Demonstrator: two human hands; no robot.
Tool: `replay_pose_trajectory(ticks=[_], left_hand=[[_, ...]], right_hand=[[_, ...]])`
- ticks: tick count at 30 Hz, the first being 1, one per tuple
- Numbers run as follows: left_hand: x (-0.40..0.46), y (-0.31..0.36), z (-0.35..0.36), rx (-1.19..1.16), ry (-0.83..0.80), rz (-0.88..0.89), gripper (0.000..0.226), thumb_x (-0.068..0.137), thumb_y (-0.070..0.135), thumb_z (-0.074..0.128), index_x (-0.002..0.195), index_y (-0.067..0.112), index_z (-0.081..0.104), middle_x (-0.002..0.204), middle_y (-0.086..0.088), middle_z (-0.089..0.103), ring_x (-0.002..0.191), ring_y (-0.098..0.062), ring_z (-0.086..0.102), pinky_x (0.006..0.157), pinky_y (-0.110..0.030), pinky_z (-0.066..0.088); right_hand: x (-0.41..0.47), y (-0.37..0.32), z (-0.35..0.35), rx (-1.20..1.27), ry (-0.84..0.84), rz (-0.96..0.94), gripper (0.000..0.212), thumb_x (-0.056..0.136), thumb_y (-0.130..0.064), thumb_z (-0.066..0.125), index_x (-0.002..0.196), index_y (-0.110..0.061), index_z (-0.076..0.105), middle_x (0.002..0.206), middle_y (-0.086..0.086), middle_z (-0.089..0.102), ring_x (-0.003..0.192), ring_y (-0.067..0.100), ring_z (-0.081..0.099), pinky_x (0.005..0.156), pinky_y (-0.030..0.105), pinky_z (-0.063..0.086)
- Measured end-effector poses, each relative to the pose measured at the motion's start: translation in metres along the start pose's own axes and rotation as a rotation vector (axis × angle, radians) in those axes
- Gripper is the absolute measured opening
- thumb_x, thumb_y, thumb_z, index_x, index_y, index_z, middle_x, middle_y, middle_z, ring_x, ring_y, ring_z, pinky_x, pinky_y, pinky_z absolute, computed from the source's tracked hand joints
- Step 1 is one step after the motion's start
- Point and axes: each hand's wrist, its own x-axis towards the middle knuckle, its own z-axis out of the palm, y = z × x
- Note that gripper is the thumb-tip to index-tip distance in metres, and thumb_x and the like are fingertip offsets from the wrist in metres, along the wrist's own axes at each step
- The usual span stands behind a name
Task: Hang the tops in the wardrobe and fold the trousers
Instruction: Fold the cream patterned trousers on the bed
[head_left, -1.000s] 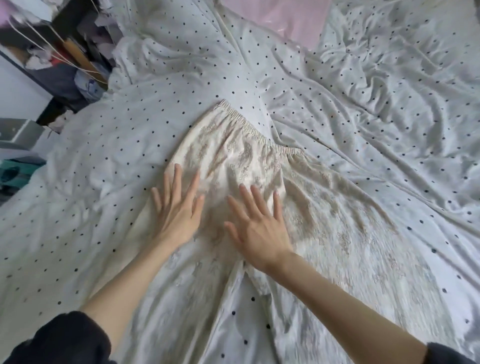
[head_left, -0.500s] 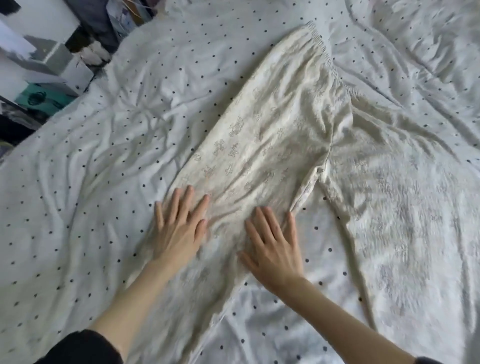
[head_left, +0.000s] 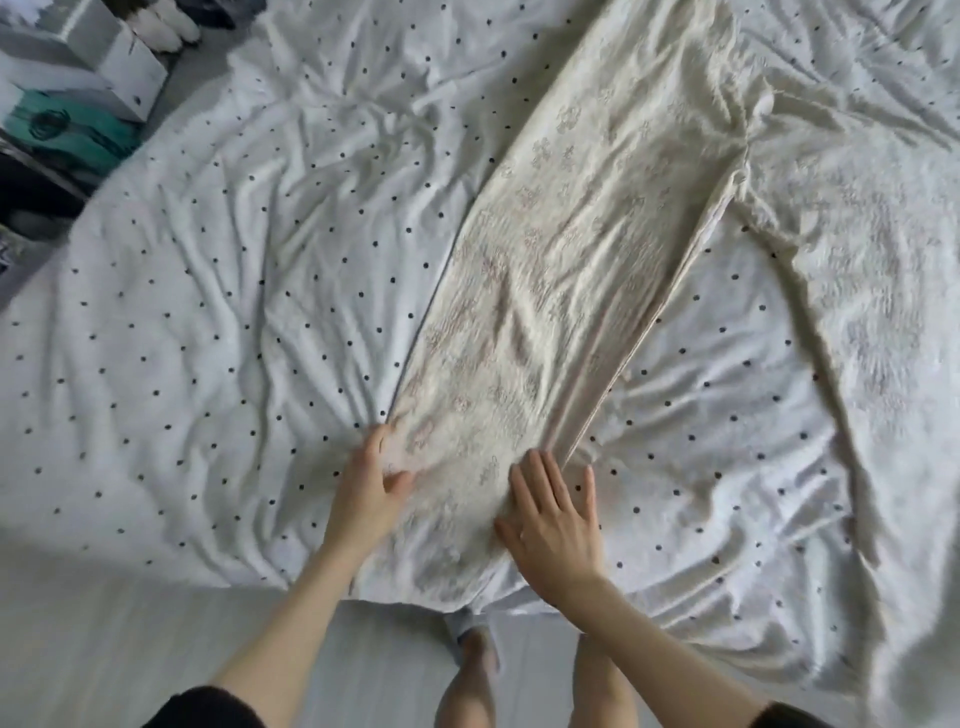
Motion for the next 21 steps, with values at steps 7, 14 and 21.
replay_pose_trajectory(ticks=[7, 14, 21], left_hand=[[-0.021, -0.007, -0.022, -0.227, -0.164, -0.292, 0.025, 0.090, 0.025, 0.059, 0.095, 0.001, 0.054, 0.081, -0.008, 0.052, 0.071, -0.018, 0.049, 0.064, -0.029, 0.035], [-0.041, 0.079, -0.033, -0.337, -0.379, -0.237, 0.022, 0.087, 0.019, 0.064, 0.099, 0.001, 0.058, 0.095, -0.021, 0.063, 0.079, -0.021, 0.057, 0.071, -0.033, 0.043], [-0.076, 0.211, 0.055, -0.046, -0.327, 0.145, 0.019, 0.091, 0.025, 0.058, 0.085, 0.007, 0.052, 0.078, -0.003, 0.056, 0.072, -0.020, 0.054, 0.065, -0.030, 0.040]], right_hand=[[-0.022, -0.005, -0.002, 0.186, -0.025, -0.057, 0.047, 0.089, -0.040, 0.036, 0.115, -0.017, 0.067, 0.131, 0.006, 0.058, 0.125, 0.022, 0.052, 0.108, 0.057, 0.032], [-0.050, 0.035, -0.051, 0.803, 0.085, 0.144, 0.026, 0.098, -0.016, 0.047, 0.115, -0.013, 0.066, 0.112, -0.003, 0.068, 0.103, 0.011, 0.063, 0.086, 0.016, 0.045], [-0.104, 0.152, -0.080, 1.212, 0.169, 0.411, 0.022, 0.098, -0.011, 0.044, 0.103, -0.013, 0.065, 0.091, -0.001, 0.070, 0.084, 0.016, 0.067, 0.078, 0.025, 0.052]])
